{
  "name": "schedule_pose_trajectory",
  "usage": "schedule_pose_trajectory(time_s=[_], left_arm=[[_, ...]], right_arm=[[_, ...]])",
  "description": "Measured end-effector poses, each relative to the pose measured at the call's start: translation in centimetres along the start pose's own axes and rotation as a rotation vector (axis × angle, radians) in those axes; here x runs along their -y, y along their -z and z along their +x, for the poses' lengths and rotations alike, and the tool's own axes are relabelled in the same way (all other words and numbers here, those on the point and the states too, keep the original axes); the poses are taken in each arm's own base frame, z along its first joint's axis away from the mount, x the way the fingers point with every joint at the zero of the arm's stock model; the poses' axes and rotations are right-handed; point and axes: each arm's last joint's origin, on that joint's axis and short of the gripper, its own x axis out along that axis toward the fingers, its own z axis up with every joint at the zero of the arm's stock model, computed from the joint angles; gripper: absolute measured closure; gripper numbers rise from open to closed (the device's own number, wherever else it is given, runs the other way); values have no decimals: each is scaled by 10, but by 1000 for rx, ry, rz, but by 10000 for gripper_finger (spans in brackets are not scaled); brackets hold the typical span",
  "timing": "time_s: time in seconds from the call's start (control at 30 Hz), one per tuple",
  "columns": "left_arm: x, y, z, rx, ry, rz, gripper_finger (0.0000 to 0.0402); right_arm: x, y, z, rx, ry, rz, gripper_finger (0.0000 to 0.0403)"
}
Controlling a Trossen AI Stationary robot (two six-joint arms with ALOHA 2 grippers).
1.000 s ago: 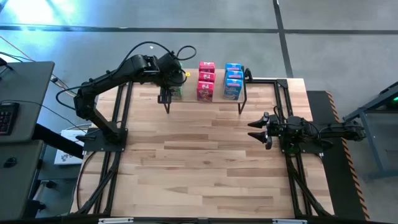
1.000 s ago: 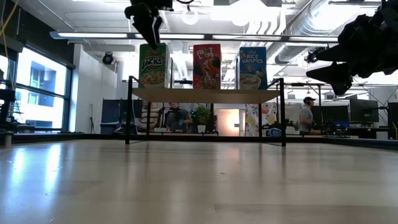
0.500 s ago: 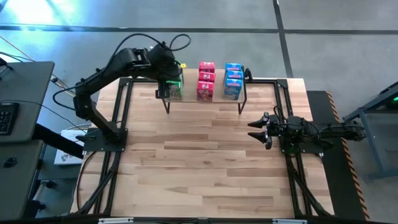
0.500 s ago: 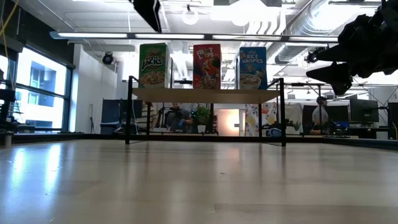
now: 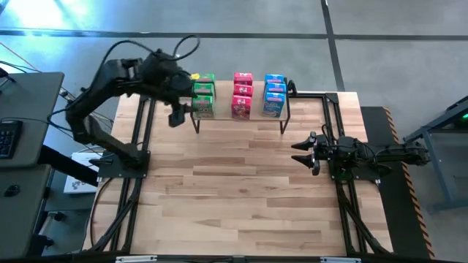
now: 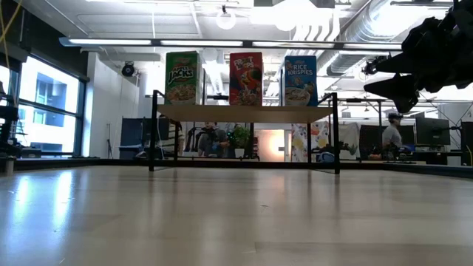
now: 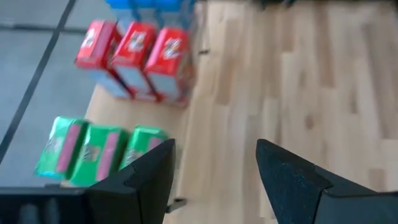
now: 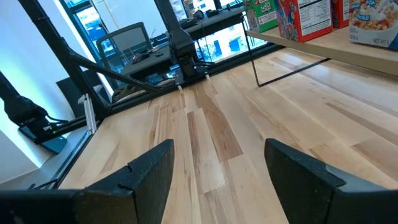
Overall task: Stack cereal on shelf
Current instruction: Return to Home Position
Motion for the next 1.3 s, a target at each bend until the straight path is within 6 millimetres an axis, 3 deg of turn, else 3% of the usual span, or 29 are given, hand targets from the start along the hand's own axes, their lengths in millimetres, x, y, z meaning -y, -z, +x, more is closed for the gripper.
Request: schedule_pose_trajectory(time_s=[0.23,0.47,0.73,1.0,1.3], left_arm=[[34,5,-32,103,46,63,186],[67,31,-34,170,116,94,186],[89,89,-17,323,153,87,186],[95,155,16,446,188,17,186],[98,207,50,616,235,59,186]], right_arm=[[0,0,0,0,0,0,159],[0,0,0,0,1,0,159],[0,0,0,0,0,0,159],[0,0,0,0,0,0,159],[0,0,0,0,0,0,159]])
